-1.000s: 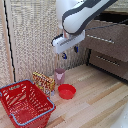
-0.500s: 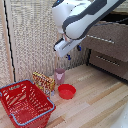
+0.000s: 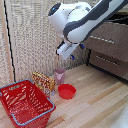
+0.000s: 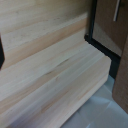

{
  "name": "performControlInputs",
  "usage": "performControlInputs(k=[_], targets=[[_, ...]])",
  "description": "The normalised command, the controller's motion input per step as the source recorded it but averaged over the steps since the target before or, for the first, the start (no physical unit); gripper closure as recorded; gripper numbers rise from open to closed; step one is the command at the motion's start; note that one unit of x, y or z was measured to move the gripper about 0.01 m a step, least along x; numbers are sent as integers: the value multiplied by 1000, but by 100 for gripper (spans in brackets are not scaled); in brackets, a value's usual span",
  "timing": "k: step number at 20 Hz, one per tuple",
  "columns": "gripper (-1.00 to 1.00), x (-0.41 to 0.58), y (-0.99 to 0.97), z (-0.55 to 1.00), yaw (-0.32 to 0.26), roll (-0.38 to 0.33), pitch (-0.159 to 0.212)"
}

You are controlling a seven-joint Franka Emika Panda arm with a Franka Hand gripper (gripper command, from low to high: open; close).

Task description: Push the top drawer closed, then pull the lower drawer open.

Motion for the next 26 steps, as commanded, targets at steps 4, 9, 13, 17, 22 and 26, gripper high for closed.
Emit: performControlInputs(k=[4,9,13,17,22,26], targets=[[-100,192,0,357,68,-284,0],[-100,170,-7,260,62,-314,0],[-100,101,-69,80,68,-361,0],[-100,66,-118,57,72,-359,-5],[-100,10,-235,120,42,-337,-16],[-100,6,-362,95,20,-274,-35]])
